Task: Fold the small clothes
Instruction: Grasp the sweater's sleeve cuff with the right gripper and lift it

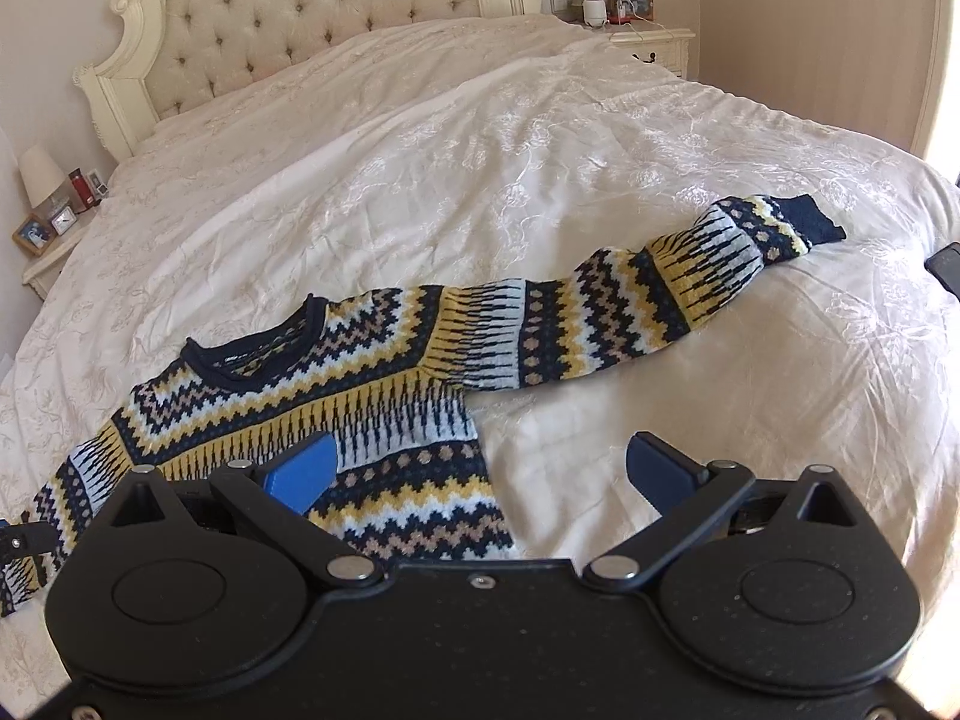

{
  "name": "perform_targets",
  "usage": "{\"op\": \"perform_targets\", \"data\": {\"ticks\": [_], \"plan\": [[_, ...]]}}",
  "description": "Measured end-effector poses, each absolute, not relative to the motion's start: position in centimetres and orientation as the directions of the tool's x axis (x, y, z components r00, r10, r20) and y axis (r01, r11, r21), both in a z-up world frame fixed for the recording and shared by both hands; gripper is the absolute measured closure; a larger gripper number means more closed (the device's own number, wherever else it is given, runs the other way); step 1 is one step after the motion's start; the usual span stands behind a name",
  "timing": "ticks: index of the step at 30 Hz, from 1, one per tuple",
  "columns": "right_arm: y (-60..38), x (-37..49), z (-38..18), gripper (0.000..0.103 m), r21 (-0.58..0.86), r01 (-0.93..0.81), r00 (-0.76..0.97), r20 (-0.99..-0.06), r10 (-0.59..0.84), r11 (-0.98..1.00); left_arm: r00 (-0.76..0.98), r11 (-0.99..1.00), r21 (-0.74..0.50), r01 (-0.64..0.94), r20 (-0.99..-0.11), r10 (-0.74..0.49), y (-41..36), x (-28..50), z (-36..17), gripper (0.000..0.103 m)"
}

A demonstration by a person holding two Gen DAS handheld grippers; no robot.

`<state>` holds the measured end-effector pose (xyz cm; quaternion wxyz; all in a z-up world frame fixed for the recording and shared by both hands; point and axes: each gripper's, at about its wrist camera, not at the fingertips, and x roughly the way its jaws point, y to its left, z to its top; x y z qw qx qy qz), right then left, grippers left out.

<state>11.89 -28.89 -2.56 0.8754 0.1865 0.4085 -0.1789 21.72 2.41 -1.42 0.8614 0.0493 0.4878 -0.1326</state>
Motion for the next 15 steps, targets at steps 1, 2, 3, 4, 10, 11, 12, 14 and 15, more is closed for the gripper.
{"op": "perform_targets", "data": {"ticks": [1,2,3,4,10,11,12,14,15], "plan": [[-29.8,12.2,-2.6,0.001,0.176,0.473,0.599,-0.783,-0.169,0.863,0.496,0.964,-0.049,0.26,-0.85,-0.177,2.3,21.9,-1.4,0.022],[-31.3,12.7,-2.8,0.001,0.171,0.481,0.594,-0.785,-0.177,0.86,0.503,0.97,-0.053,0.235,-0.847,-0.169,2.2,22.2,-1.4,0.022],[-32.5,13.2,-3.0,0.001,0.167,0.487,0.589,-0.788,-0.181,0.858,0.508,0.974,-0.056,0.218,-0.846,-0.163,2.1,22.3,-1.5,0.022],[-34.0,13.7,-3.2,0.001,0.161,0.493,0.581,-0.792,-0.186,0.855,0.515,0.979,-0.06,0.196,-0.843,-0.155,1.9,22.3,-1.7,0.022],[-43.1,16.2,-4.6,0.001,0.132,0.536,0.541,-0.812,-0.219,0.834,0.514,0.996,-0.083,0.044,-0.853,-0.094,0.1,21.5,-2.8,0.022],[-44.4,16.4,-4.7,0.001,0.124,0.545,0.535,-0.813,-0.23,0.829,0.507,0.996,-0.089,0.02,-0.858,-0.087,-0.5,21.3,-3.2,0.022],[-46.1,16.7,-4.9,0.001,0.117,0.557,0.527,-0.815,-0.24,0.822,0.5,0.996,-0.089,0.007,-0.862,-0.081,-1.0,21.1,-3.4,0.022],[-49.1,17.1,-5.5,0.001,0.121,0.578,0.511,-0.825,-0.242,0.807,0.485,0.996,-0.086,-0.013,-0.872,-0.069,-2.2,20.9,-3.8,0.022],[-50.4,17.2,-5.8,0.001,0.129,0.587,0.505,-0.83,-0.237,0.799,0.482,0.996,-0.083,-0.018,-0.874,-0.064,-2.9,20.7,-3.9,0.022]]}}
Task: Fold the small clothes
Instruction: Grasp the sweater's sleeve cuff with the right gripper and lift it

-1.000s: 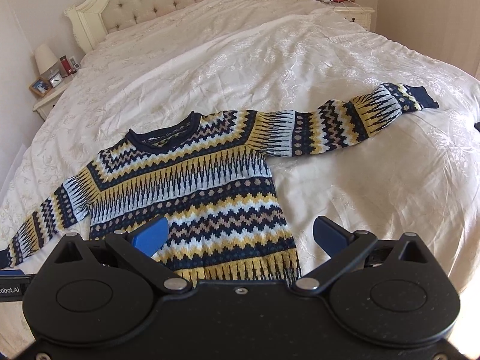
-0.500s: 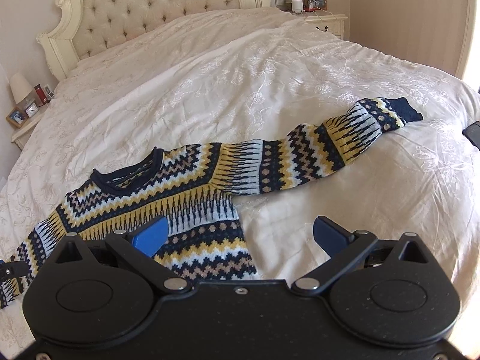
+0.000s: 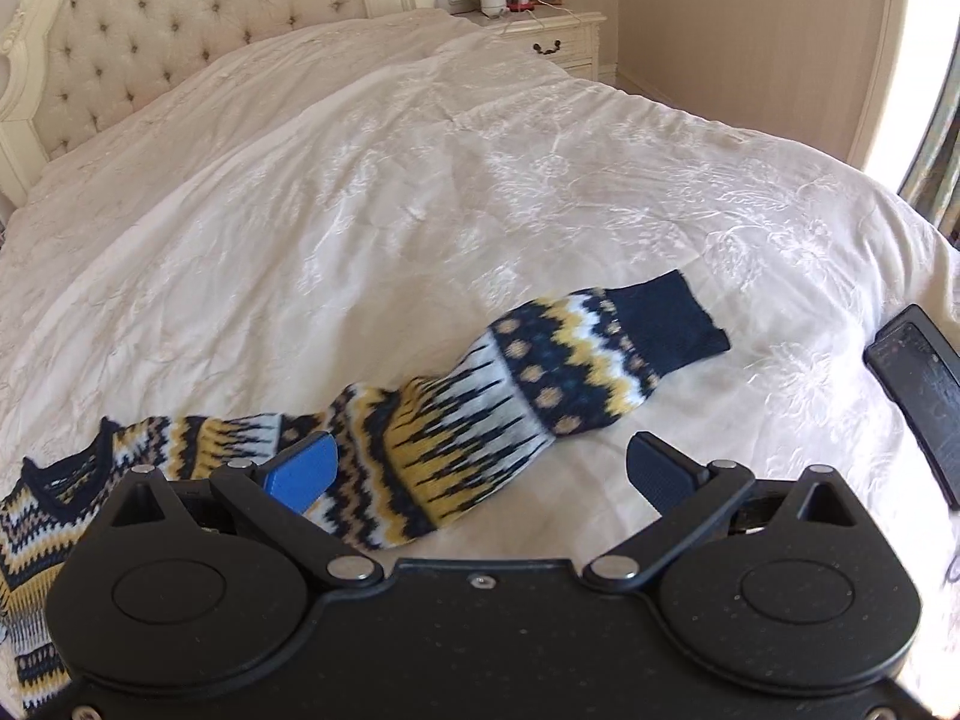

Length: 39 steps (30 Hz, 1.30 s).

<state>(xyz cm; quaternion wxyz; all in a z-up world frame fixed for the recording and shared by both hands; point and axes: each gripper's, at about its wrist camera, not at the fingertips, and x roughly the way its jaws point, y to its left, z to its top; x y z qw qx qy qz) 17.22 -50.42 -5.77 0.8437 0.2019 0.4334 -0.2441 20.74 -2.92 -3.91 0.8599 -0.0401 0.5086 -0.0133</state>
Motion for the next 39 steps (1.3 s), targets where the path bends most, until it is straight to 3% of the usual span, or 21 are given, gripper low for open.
{"op": "perform_targets", "data": {"ticks": [12,19,21,24,25,32,39], "plan": [[-61.9,16.2,-11.8,0.012,0.321,0.742,0.47,-0.875,-0.115,0.589,0.47,0.999,-0.04,-0.034,-0.882,-0.019,-7.5,20.5,-3.6,0.022],[-62.6,16.7,-13.9,0.013,0.39,0.747,0.528,-0.84,-0.124,0.538,0.46,0.999,-0.011,-0.034,-0.888,0.006,-7.3,19.6,-3.8,0.022],[-62.5,17.3,-14.0,0.031,0.391,0.738,0.534,-0.837,-0.121,0.55,0.458,0.999,-0.005,-0.036,-0.889,0.012,-6.7,19.3,-3.9,0.022],[-62.1,18.2,-13.7,0.077,0.389,0.725,0.537,-0.836,-0.112,0.568,0.458,0.999,-0.005,-0.038,-0.889,0.013,-5.7,19.1,-4.0,0.022],[-61.8,18.4,-13.4,0.088,0.393,0.725,0.539,-0.835,-0.111,0.566,0.458,0.999,-0.007,-0.037,-0.889,0.01,-5.1,19.2,-4.1,0.022],[-54.3,20.9,-5.1,0.088,0.417,0.581,0.665,-0.739,-0.112,0.699,0.457,0.999,-0.034,0.005,-0.889,-0.032,-1.4,20.7,-4.7,0.022],[-41.6,25.7,1.2,0.088,0.485,0.314,0.793,-0.607,0.055,0.816,0.465,0.997,-0.055,0.045,-0.882,-0.07,3.0,22.7,-5.0,0.022]]}}
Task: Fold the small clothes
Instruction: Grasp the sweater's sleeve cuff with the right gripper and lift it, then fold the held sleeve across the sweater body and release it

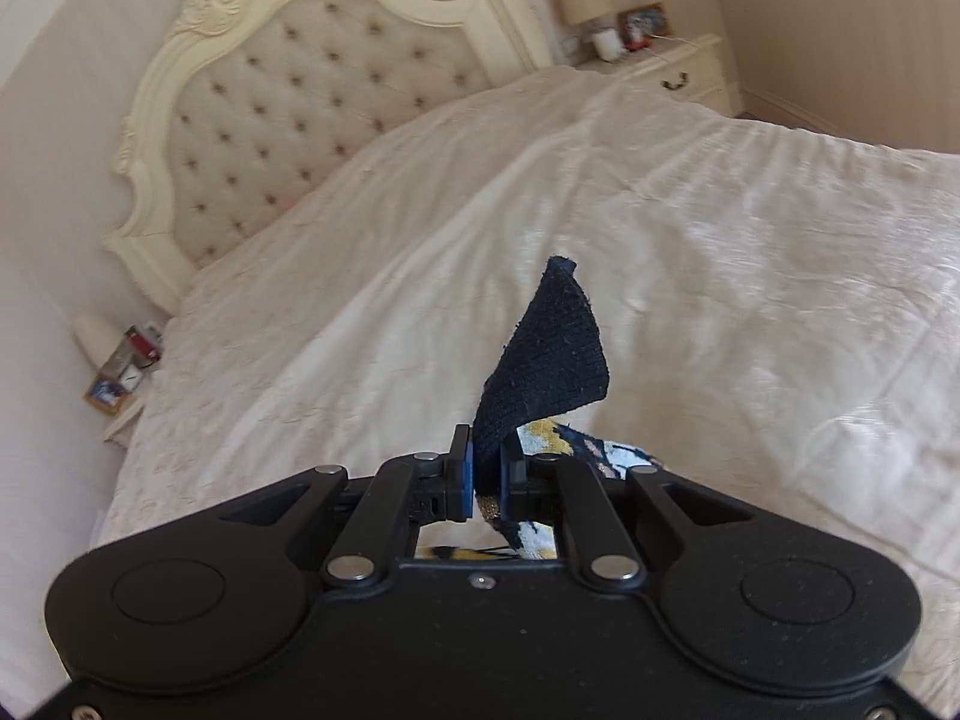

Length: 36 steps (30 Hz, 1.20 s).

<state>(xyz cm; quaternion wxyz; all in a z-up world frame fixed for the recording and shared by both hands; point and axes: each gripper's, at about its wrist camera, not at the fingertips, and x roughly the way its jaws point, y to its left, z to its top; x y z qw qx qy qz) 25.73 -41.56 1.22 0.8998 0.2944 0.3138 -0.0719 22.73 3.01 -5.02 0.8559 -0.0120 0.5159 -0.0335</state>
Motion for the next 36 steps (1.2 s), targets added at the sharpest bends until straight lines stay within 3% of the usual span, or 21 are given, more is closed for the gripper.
{"op": "perform_targets", "data": {"ticks": [6,16,17,20,21,23,24,36], "plan": [[-29.8,30.1,0.9,0.088,0.501,0.096,0.785,-0.569,0.244,0.86,0.469,0.997,-0.043,0.057,-0.881,-0.065,6.9,23.6,-5.4,0.022],[-12.3,32.3,-7.1,0.086,0.437,-0.122,0.609,-0.676,0.415,0.891,0.444,1.0,-0.021,0.006,-0.896,-0.022,12.3,24.7,-7.3,0.022],[-11.0,32.1,-7.8,0.081,0.418,-0.149,0.589,-0.691,0.42,0.896,0.44,1.0,-0.023,0.0,-0.898,-0.02,12.6,24.8,-7.5,0.022],[-7.5,31.4,-9.4,0.077,0.353,-0.243,0.527,-0.734,0.428,0.904,0.428,0.999,-0.035,-0.013,-0.903,-0.026,13.4,25.4,-8.0,0.022],[-6.9,30.9,-9.6,0.072,0.332,-0.271,0.516,-0.742,0.428,0.903,0.426,0.999,-0.038,-0.016,-0.905,-0.028,13.5,25.5,-8.1,0.022],[-6.5,29.9,-9.9,0.048,0.313,-0.317,0.5,-0.747,0.438,0.895,0.421,0.999,-0.045,-0.017,-0.906,-0.033,13.5,26.0,-8.4,0.022],[-6.8,29.5,-9.9,0.047,0.314,-0.329,0.494,-0.746,0.446,0.891,0.419,0.999,-0.047,-0.014,-0.907,-0.037,13.4,26.3,-8.5,0.022],[-17.5,29.5,-12.9,0.047,0.223,-0.074,0.495,-0.838,0.23,0.972,0.417,0.991,-0.048,0.121,-0.904,-0.095,8.1,31.7,-11.4,0.022]]}}
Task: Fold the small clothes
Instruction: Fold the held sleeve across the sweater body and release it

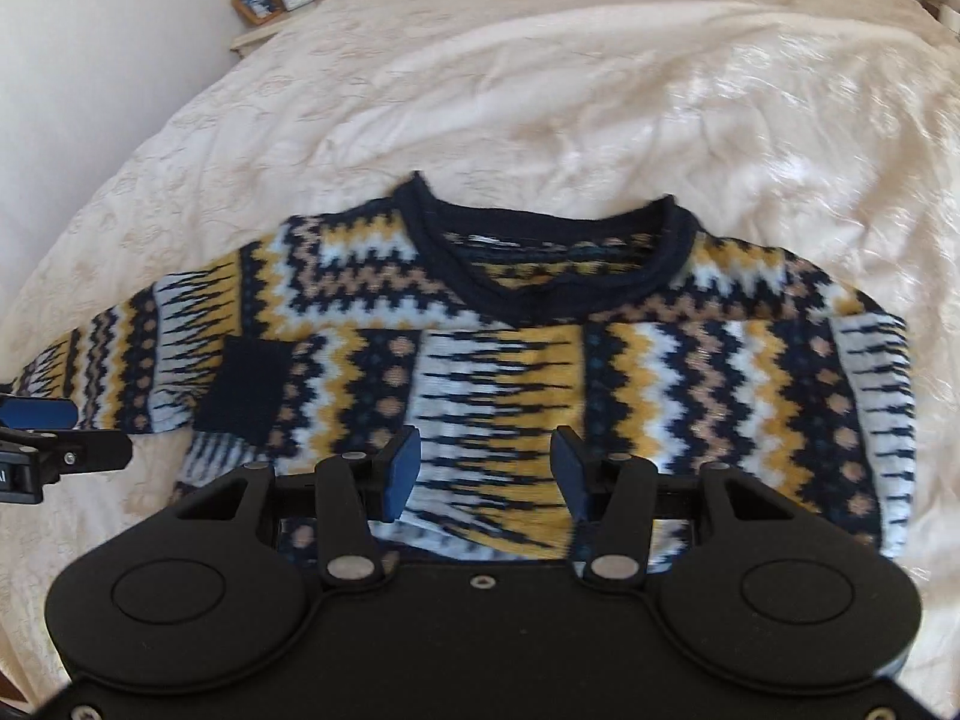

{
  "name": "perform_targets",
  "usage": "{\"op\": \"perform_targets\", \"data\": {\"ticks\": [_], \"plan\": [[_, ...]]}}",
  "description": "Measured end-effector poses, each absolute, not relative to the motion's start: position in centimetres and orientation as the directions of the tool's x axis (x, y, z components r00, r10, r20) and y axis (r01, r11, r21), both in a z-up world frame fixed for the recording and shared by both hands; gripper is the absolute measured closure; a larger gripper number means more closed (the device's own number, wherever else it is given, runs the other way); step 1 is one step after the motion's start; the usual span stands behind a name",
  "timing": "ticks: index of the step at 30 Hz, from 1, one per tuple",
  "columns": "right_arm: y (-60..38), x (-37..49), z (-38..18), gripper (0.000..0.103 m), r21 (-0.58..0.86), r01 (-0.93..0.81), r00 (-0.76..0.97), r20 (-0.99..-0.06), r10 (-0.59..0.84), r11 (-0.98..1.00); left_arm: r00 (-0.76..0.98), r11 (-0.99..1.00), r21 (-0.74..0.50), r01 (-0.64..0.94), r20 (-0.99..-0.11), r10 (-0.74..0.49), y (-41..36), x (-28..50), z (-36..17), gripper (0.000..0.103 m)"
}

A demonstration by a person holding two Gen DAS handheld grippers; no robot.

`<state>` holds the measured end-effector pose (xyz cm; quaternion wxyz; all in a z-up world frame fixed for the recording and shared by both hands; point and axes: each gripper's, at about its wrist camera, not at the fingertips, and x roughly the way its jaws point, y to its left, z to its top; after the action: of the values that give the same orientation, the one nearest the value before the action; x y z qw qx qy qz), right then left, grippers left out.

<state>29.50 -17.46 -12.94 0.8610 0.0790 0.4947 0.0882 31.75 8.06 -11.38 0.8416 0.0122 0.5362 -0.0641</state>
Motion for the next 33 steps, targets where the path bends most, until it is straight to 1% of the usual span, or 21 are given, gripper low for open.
{"op": "perform_targets", "data": {"ticks": [4,7,11,13,15,18,19,22,23,24,25,27,29,30,33], "plan": [[-20.1,30.0,-13.4,0.047,0.212,0.002,0.511,-0.84,0.181,0.977,0.431,0.983,-0.028,0.18,-0.896,-0.104,5.6,33.3,-13.0,0.022],[-21.8,30.4,-13.4,0.046,0.22,0.056,0.531,-0.833,0.157,0.974,0.429,0.982,0.007,0.19,-0.9,-0.076,4.5,34.5,-15.2,0.022],[-23.2,30.6,-13.4,0.043,0.211,0.081,0.548,-0.826,0.133,0.974,0.339,0.985,0.052,0.162,-0.941,-0.006,4.7,36.1,-19.6,0.022],[-23.8,30.7,-13.5,0.043,0.203,0.082,0.549,-0.826,0.125,0.976,0.312,0.99,0.022,0.138,-0.95,-0.023,5.3,36.5,-20.9,0.02],[-24.6,31.0,-14.0,0.042,0.203,0.093,0.543,-0.831,0.121,0.975,0.32,0.993,0.008,0.12,-0.947,-0.031,5.8,36.4,-21.2,0.019],[-26.2,31.3,-15.3,0.041,0.196,0.117,0.523,-0.846,0.107,0.974,0.324,0.99,0.035,0.135,-0.946,-0.011,5.5,36.3,-21.3,0.018],[-26.9,31.4,-15.9,0.041,0.181,0.131,0.51,-0.855,0.09,0.975,0.325,0.99,0.041,0.137,-0.946,-0.006,5.5,36.2,-21.4,0.018],[-29.5,31.5,-17.9,0.042,0.085,0.213,0.452,-0.892,-0.021,0.973,0.325,0.99,0.049,0.132,-0.946,0.004,5.4,36.3,-21.5,0.016],[-30.6,31.4,-18.4,0.038,0.092,0.234,0.445,-0.895,-0.023,0.968,0.325,0.99,0.048,0.13,-0.946,0.004,5.4,36.3,-21.5,0.014],[-31.5,31.2,-18.8,0.029,0.11,0.257,0.439,-0.899,-0.014,0.96,0.326,0.991,0.046,0.128,-0.945,0.001,5.4,36.3,-21.5,0.013],[-32.2,31.1,-19.2,0.016,0.116,0.286,0.429,-0.903,-0.018,0.951,0.327,0.991,0.045,0.126,-0.945,0.001,5.3,36.3,-21.6,0.012],[-32.7,30.9,-19.4,0.016,0.133,0.301,0.433,-0.901,-0.011,0.944,0.335,0.991,0.038,0.125,-0.942,-0.006,5.4,36.4,-21.7,0.004],[-32.2,30.8,-19.3,0.015,0.11,0.289,0.437,-0.899,-0.028,0.951,0.342,0.992,0.036,0.123,-0.94,-0.008,5.3,36.4,-21.8,0.002],[-31.9,30.8,-19.2,0.013,0.099,0.284,0.438,-0.898,-0.037,0.954,0.347,0.992,0.04,0.124,-0.938,-0.006,5.4,36.3,-21.9,0.001],[-31.3,30.5,-19.5,0.003,0.088,0.285,0.439,-0.897,-0.048,0.955,0.36,0.991,0.054,0.121,-0.933,0.007,5.2,36.3,-22.0,0.0]]}}
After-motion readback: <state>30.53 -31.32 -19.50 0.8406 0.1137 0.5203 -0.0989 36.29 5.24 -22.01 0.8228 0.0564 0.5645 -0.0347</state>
